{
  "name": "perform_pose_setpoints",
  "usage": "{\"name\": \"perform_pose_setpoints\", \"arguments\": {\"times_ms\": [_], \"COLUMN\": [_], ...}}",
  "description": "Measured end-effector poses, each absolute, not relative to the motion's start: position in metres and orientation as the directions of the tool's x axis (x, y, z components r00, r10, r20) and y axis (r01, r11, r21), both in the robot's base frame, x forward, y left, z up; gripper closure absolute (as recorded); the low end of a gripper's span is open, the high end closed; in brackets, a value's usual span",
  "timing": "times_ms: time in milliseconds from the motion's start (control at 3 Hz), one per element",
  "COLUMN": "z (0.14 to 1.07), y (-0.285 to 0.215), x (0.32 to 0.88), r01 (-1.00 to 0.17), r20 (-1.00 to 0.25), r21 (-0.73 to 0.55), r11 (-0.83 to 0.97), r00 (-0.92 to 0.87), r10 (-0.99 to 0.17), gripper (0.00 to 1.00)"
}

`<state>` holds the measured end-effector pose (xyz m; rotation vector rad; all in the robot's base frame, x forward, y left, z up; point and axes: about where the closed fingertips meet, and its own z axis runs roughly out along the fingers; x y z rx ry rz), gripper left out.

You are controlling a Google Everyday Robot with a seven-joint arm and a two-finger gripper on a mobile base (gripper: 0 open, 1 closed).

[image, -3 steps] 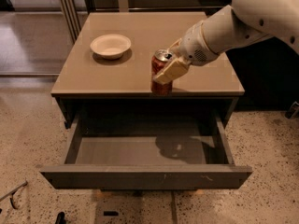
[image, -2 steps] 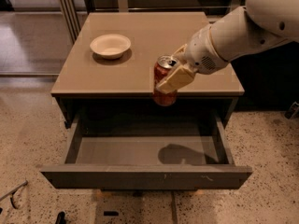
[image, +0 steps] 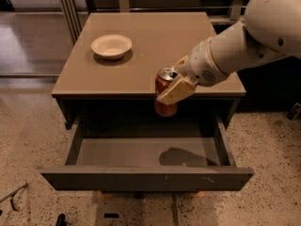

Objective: Place coke can into top drawer

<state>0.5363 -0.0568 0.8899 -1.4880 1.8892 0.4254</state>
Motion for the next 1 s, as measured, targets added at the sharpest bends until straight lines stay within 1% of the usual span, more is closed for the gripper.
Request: {"name": "perform_pose_setpoints", "arguments": {"times_ms": [333,667,1000], "z": [0.828,0.778,0.778], "y": [-0.052,-0.047,-0.047], "x": [0.508,0.49,0.49], "r01": [-0.947,-0.946,-0.946], "r20": [-0.712,-0.721,-0.721], "r21": [-0.118,-0.129,-0.129], "r11": [0.299,0.297,0.297], "r00": [-0.128,-0.116,-0.116], "r10": [-0.69,-0.683,-0.683], "gripper": [1.0,1.0,1.0]}}
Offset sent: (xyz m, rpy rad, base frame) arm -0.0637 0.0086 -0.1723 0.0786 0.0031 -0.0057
